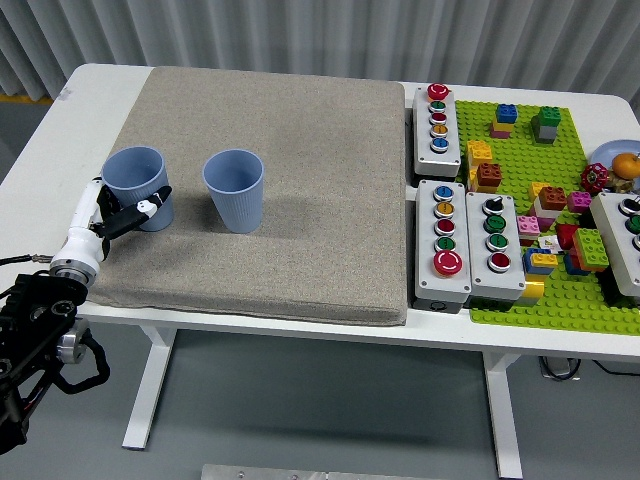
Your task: Pick cup pour cup place
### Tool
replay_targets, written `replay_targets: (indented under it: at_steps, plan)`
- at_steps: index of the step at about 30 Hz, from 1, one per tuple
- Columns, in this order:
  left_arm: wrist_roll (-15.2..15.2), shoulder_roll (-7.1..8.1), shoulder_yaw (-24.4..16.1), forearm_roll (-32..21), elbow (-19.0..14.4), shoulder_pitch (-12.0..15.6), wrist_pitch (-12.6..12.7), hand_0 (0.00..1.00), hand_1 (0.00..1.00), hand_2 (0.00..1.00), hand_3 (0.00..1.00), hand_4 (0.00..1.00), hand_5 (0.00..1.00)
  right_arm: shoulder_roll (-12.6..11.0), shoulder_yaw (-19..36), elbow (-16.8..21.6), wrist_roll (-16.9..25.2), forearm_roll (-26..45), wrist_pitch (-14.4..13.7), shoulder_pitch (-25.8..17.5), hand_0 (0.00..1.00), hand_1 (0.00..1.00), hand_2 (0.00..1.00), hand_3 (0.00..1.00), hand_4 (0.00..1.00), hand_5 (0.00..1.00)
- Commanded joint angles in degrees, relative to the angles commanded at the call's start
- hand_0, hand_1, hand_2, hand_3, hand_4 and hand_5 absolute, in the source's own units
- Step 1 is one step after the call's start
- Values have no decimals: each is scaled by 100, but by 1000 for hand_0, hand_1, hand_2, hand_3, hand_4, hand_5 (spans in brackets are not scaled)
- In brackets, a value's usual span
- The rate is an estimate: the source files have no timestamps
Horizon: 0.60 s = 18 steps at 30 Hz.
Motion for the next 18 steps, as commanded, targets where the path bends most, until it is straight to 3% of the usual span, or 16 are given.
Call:
replay_targets:
  at_steps: [9,18]
  plan:
    - [72,-17,-189,329,-374,123,112,602,638,756,718,802,215,-2,0,0,3,1,0,-21,713,658,628,594,2,125]
    - [517,338,-321,1744,-1302,45,280,617,644,759,720,777,198,-23,14,0,23,10,-10,-21,713,658,628,593,2,123]
